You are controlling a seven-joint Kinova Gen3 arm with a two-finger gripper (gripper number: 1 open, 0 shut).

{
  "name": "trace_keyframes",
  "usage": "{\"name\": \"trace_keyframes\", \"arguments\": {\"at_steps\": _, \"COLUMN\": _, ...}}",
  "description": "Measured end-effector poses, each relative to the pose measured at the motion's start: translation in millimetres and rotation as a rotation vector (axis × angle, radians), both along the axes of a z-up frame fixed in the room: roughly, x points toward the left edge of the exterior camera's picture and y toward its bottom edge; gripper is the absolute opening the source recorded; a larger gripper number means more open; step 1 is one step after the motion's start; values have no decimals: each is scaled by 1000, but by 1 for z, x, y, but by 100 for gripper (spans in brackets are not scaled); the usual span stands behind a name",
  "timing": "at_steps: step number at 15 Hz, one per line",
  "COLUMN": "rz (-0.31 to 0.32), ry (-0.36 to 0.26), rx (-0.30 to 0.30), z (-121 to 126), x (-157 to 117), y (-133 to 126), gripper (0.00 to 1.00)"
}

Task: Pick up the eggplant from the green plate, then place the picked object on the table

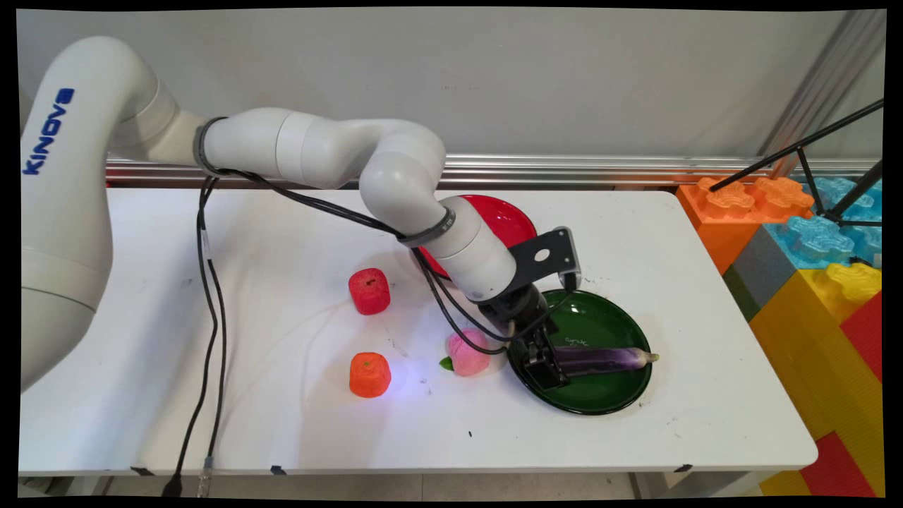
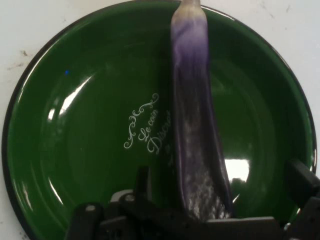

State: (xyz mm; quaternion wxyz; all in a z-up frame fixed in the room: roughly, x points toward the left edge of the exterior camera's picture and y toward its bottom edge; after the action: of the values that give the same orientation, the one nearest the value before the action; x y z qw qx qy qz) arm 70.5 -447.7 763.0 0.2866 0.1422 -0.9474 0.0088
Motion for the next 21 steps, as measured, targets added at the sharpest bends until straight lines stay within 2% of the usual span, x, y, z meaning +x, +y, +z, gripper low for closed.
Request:
{"name": "trace_keyframes", "arguments": {"at_steps": 13, "rz": 23, "ry": 4, "rx": -7, "z": -12, "x": -1, "y": -2, "gripper": 100}}
{"name": "trace_keyframes", "arguments": {"at_steps": 14, "rz": 18, "ry": 3, "rx": -10, "z": -12, "x": -1, "y": -2, "gripper": 0}}
{"name": "trace_keyframes", "arguments": {"at_steps": 18, "rz": 5, "ry": 2, "rx": -18, "z": -12, "x": -2, "y": -3, "gripper": 0}}
{"name": "trace_keyframes", "arguments": {"at_steps": 21, "rz": 27, "ry": 0, "rx": -16, "z": -12, "x": 0, "y": -6, "gripper": 0}}
